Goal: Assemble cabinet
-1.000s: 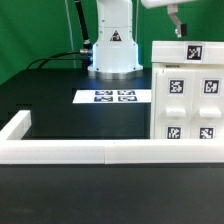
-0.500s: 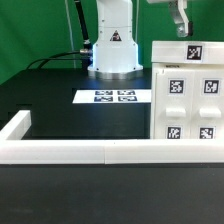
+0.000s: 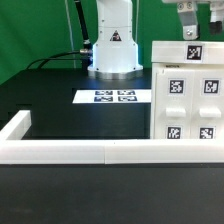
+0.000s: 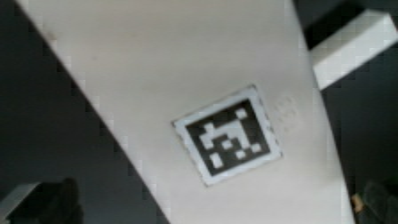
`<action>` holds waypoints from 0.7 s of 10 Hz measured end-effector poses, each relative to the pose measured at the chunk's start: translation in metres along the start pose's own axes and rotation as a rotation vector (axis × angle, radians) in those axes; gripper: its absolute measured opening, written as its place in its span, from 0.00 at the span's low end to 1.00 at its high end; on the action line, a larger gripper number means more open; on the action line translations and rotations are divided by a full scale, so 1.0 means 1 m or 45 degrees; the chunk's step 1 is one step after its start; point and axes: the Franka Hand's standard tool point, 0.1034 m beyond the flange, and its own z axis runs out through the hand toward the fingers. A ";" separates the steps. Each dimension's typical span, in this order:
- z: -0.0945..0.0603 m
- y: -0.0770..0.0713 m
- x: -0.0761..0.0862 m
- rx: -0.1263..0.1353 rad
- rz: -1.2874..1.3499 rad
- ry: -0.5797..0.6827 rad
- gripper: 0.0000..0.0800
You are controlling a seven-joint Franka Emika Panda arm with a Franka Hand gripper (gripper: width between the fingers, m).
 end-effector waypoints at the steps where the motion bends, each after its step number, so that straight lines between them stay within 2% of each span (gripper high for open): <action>1: 0.002 0.000 -0.003 -0.004 -0.140 -0.018 1.00; 3: 0.007 -0.002 -0.004 -0.021 -0.375 -0.066 1.00; 7: 0.018 0.000 -0.012 -0.009 -0.461 -0.085 1.00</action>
Offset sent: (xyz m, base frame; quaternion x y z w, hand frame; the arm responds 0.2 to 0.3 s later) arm -0.0002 0.0019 -0.0047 0.0060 -0.0089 -0.2094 0.9778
